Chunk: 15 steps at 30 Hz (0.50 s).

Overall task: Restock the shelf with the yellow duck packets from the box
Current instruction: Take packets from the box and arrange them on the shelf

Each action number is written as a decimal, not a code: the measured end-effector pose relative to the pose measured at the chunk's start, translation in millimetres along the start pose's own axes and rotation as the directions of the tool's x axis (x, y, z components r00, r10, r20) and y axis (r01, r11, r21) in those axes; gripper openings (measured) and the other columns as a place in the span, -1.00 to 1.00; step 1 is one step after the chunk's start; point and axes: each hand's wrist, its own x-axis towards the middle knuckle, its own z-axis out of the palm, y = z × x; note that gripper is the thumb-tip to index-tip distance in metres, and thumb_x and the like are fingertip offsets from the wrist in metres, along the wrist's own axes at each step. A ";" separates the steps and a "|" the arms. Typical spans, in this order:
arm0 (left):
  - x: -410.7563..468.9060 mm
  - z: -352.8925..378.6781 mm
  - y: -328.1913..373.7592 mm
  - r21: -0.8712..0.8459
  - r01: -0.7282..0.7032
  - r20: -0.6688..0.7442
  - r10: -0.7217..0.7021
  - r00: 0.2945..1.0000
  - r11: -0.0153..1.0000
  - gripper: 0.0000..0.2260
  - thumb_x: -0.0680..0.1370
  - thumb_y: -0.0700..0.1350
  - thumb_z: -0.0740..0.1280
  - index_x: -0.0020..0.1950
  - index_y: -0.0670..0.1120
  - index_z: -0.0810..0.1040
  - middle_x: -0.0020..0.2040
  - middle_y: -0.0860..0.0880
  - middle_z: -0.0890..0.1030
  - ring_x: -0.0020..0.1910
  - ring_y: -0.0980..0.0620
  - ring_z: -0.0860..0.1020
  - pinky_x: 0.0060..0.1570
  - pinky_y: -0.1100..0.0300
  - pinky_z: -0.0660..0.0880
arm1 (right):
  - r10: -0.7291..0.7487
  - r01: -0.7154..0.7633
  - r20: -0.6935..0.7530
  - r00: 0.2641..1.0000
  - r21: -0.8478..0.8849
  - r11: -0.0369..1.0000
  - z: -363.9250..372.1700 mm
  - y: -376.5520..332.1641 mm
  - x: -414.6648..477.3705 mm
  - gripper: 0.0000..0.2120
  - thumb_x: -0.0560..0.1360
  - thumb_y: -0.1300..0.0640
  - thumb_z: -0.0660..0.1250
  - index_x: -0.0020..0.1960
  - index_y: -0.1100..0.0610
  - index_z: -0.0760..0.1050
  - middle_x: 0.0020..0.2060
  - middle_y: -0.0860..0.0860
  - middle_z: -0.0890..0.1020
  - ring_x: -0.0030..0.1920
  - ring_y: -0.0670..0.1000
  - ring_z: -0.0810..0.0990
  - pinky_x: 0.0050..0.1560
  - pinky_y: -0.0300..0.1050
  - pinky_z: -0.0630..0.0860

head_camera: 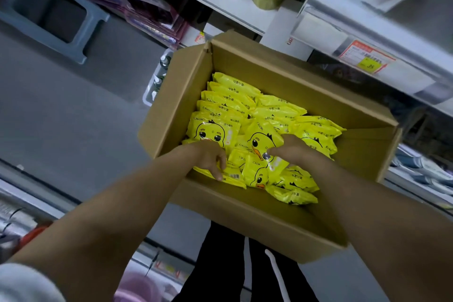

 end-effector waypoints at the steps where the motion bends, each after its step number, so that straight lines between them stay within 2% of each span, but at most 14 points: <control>1: 3.8 0.8 -1.0 0.008 -0.006 -0.020 0.007 1.000 1.000 -0.73 0.40 0.02 0.54 0.01 -0.06 0.64 0.20 -0.03 0.58 0.24 -0.03 0.50 0.20 0.08 0.44 | -0.012 0.012 -0.012 1.000 0.001 1.000 2.0 5.7 1.8 -0.42 0.49 -0.04 0.45 0.41 0.16 0.40 0.30 0.14 0.52 0.14 0.14 0.54 -0.07 0.05 0.65; 4: 10.3 -2.8 -7.2 -0.039 -0.023 -0.072 0.020 0.997 0.999 -0.84 0.45 -0.01 0.51 -0.21 0.00 0.56 -0.08 0.01 0.61 0.05 0.00 0.56 0.04 0.11 0.46 | -0.019 0.019 -0.034 0.999 0.006 1.000 7.5 19.6 4.7 -0.31 0.47 -0.14 0.44 0.47 0.16 0.35 0.32 0.13 0.49 0.12 0.14 0.55 -0.21 -0.04 0.61; 6: 13.7 -10.7 -11.1 -0.097 -0.042 -0.180 0.023 0.983 0.994 -0.85 0.49 -0.02 0.46 -0.20 -0.01 0.55 -0.19 0.07 0.54 -0.07 0.02 0.52 -0.10 0.17 0.40 | -0.019 0.019 -0.054 0.998 0.003 1.000 8.2 26.6 5.5 -0.31 0.48 -0.16 0.43 0.48 0.16 0.34 0.31 0.13 0.50 0.12 0.16 0.55 -0.11 0.05 0.64; 8: 15.7 -19.9 -14.0 -0.125 -0.039 -0.306 -0.002 0.952 0.991 -0.86 0.54 -0.02 0.40 -0.11 -0.08 0.57 -0.21 0.07 0.51 -0.09 0.02 0.48 -0.14 0.20 0.33 | -0.013 0.013 -0.065 0.998 0.002 1.000 7.3 33.9 6.7 -0.31 0.48 -0.20 0.42 0.47 0.15 0.37 0.32 0.13 0.50 0.18 0.18 0.55 -0.06 0.04 0.64; 10: 16.1 -27.0 -14.7 -0.189 -0.021 -0.349 -0.047 0.936 0.982 -0.78 0.55 0.04 0.37 0.00 -0.10 0.56 -0.10 0.02 0.54 -0.02 0.00 0.50 -0.08 0.19 0.37 | -0.008 0.007 -0.075 0.997 -0.015 1.000 5.1 40.3 8.2 -0.32 0.49 -0.23 0.38 0.46 0.15 0.38 0.36 0.14 0.50 0.27 0.20 0.51 0.01 -0.03 0.56; 12: 15.0 -29.4 -12.0 -0.255 0.014 -0.308 -0.094 0.947 0.967 -0.65 0.49 0.14 0.42 0.12 -0.07 0.55 0.08 -0.01 0.55 0.11 -0.01 0.50 0.02 0.16 0.39 | 0.003 -0.005 -0.091 0.996 -0.027 1.000 2.5 45.5 9.6 -0.34 0.51 -0.24 0.35 0.46 0.15 0.40 0.37 0.15 0.50 0.32 0.21 0.48 0.15 0.00 0.50; 15: 14.2 -21.6 -4.8 -0.175 0.083 -0.247 -0.125 0.961 0.981 -0.39 0.38 0.13 0.53 0.36 0.01 0.45 0.33 -0.02 0.47 0.33 -0.06 0.42 0.16 0.15 0.36 | -0.005 -0.003 -0.109 0.994 -0.070 0.998 -0.3 48.8 8.2 -0.32 0.50 -0.26 0.35 0.46 0.15 0.39 0.37 0.14 0.50 0.31 0.21 0.50 0.22 0.03 0.50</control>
